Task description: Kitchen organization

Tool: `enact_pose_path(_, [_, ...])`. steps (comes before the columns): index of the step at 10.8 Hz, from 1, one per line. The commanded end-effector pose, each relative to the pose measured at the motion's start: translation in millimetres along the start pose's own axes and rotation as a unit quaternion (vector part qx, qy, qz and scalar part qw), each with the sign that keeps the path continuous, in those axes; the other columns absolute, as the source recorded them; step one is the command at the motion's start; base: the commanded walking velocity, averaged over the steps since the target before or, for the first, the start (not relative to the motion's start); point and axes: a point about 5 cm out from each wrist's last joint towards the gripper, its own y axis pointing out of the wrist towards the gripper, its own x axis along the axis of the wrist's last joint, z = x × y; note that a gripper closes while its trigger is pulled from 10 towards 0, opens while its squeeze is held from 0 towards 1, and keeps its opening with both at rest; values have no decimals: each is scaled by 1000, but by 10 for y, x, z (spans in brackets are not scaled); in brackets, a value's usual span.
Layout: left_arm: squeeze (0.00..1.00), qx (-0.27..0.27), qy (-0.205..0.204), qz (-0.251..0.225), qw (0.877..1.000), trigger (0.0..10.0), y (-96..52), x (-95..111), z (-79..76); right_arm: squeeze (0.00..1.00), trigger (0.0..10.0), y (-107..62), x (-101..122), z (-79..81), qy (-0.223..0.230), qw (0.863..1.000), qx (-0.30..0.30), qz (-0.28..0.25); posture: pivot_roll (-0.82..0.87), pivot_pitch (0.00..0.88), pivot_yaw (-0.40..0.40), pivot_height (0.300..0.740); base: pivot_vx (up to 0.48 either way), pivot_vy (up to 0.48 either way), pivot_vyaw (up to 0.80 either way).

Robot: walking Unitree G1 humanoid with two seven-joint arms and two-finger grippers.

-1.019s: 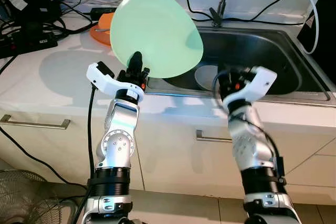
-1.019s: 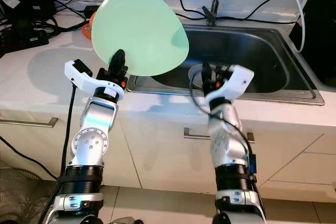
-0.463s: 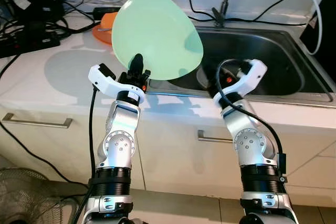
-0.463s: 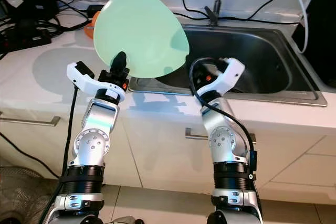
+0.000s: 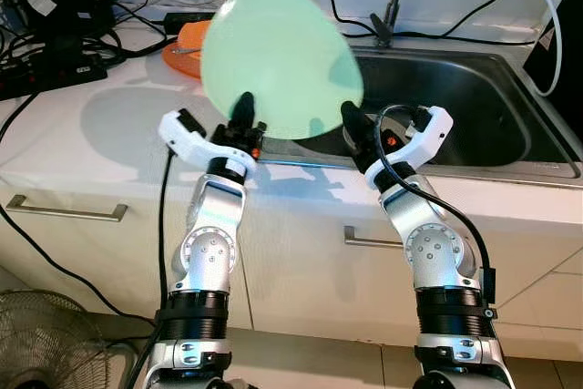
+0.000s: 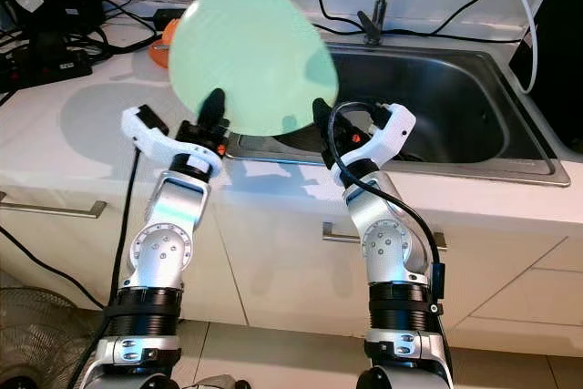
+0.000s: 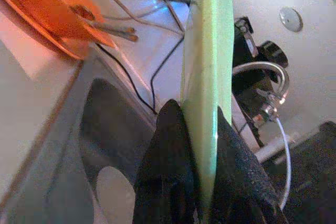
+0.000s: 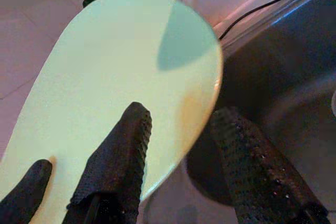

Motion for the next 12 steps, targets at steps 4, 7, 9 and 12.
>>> enact_pose_path(4, [0,-104,-48,9,993,10000,88,-105,-505,0,10000,-27,-9,2,6,1000,4,2,93,0,27,740,0,0,0])
enact_pose_path(7, [0,-109,-49,28,992,10000,57,-167,-500,0,10000,-17,46,-15,23,1000,-8,-19,93,0,27,740,0,0,0])
enact_pose_path(9, [0,-104,-41,36,993,10000,49,-187,-484,0,10000,-13,79,-12,31,999,-10,-29,95,0,27,740,0,0,0])
enact_pose_path(12, [0,-99,-39,40,993,10000,51,-201,-467,0,0,-8,115,-22,42,998,-19,-42,94,0,29,740,0,0,0])
